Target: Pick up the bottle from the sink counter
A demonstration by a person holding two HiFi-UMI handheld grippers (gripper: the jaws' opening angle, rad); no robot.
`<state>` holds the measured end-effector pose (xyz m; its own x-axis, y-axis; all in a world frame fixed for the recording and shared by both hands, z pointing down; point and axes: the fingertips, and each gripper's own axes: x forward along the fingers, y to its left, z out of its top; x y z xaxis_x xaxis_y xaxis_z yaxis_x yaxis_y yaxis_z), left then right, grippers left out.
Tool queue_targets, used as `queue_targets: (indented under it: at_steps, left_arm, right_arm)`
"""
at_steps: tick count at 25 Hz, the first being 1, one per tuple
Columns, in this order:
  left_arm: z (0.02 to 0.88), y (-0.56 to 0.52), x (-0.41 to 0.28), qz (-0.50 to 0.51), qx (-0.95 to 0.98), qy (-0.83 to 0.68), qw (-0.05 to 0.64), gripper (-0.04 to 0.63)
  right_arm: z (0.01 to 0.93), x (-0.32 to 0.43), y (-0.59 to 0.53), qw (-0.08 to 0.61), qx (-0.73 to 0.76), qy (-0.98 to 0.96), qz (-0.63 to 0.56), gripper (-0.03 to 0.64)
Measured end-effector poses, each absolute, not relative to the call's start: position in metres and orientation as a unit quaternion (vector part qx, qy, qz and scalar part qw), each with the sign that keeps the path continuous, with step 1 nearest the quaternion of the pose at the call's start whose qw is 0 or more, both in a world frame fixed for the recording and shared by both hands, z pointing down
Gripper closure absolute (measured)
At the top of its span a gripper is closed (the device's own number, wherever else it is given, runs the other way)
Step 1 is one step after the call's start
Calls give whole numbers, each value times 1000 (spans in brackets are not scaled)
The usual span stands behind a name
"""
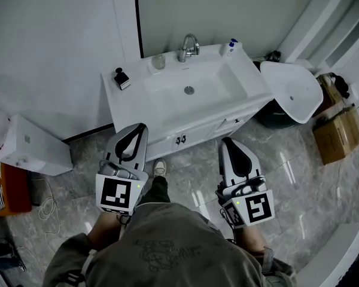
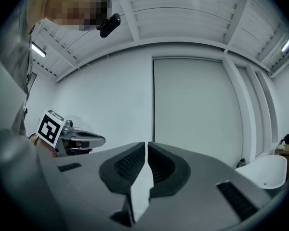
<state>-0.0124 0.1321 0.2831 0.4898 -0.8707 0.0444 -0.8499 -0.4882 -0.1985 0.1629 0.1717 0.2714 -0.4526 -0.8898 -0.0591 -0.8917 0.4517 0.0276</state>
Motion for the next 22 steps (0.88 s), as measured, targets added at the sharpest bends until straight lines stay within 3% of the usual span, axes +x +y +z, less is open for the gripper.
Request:
queue_targets:
  at_steps: [10, 22]
  left_arm:
    - [289, 29, -27, -82, -865, 493, 50, 575]
    - [293, -100, -59, -85, -870, 485, 32, 577]
  right_arm:
    - [265, 139, 60, 38, -515, 856, 1, 580]
    - [275, 97, -81, 2, -504, 864, -7, 580]
